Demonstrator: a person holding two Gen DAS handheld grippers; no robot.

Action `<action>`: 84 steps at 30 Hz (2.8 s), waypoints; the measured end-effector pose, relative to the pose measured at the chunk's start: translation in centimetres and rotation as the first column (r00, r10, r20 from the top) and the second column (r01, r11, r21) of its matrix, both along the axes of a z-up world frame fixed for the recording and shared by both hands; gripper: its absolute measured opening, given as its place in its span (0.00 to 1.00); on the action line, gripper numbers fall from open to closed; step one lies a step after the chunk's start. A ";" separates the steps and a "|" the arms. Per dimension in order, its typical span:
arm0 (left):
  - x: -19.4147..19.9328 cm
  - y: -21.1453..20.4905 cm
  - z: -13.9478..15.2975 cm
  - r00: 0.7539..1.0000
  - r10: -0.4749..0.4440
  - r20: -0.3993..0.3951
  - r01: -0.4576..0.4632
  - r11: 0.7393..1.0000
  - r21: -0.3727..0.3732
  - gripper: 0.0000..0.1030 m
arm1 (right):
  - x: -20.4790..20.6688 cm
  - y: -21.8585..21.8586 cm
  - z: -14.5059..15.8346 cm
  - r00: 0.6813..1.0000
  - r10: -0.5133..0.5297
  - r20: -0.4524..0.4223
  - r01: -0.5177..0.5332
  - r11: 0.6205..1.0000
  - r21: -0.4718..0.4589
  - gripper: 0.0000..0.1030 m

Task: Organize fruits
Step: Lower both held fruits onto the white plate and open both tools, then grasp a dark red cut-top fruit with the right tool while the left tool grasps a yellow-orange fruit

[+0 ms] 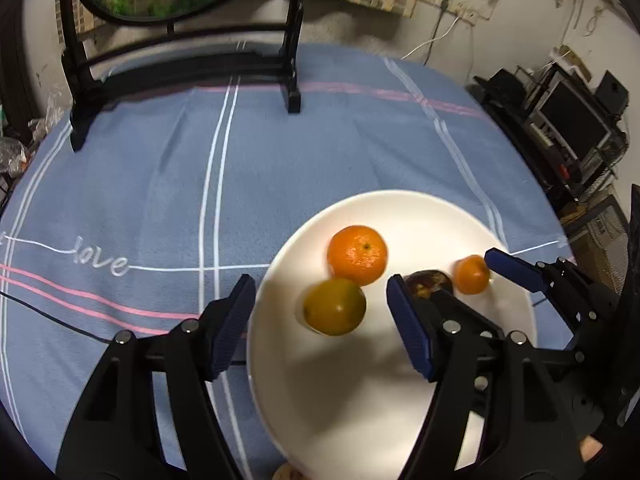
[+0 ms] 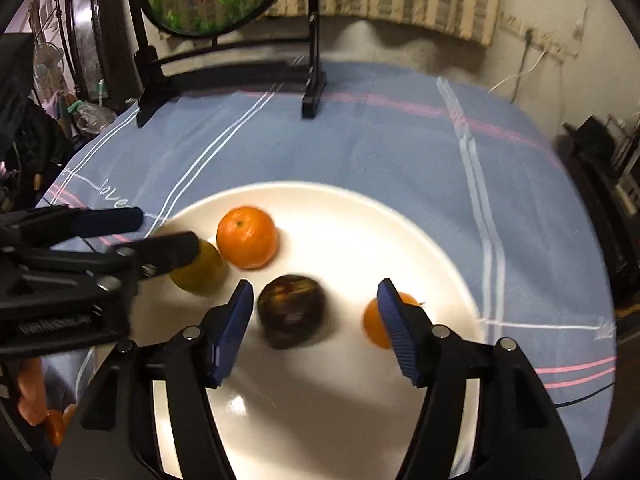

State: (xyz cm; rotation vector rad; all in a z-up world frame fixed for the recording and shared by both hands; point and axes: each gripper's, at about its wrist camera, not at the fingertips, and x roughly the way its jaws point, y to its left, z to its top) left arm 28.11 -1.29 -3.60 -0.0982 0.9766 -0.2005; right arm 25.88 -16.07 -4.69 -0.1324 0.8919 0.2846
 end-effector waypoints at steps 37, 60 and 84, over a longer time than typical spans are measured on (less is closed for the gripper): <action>-26.9 6.3 -1.6 0.991 0.020 0.132 -0.026 0.999 0.044 0.85 | -22.8 -3.5 -3.5 0.997 -0.056 -0.050 0.058 0.998 0.036 0.63; -27.3 4.5 -4.8 0.998 -0.027 0.060 0.024 0.998 0.059 0.66 | -24.2 -4.9 -1.7 0.997 -0.069 -0.044 0.075 0.985 0.153 0.42; -28.5 4.5 -3.9 0.996 -0.034 0.080 0.036 0.999 -0.022 0.39 | -24.9 -4.7 -1.3 0.997 -0.069 -0.036 0.074 0.980 0.182 0.42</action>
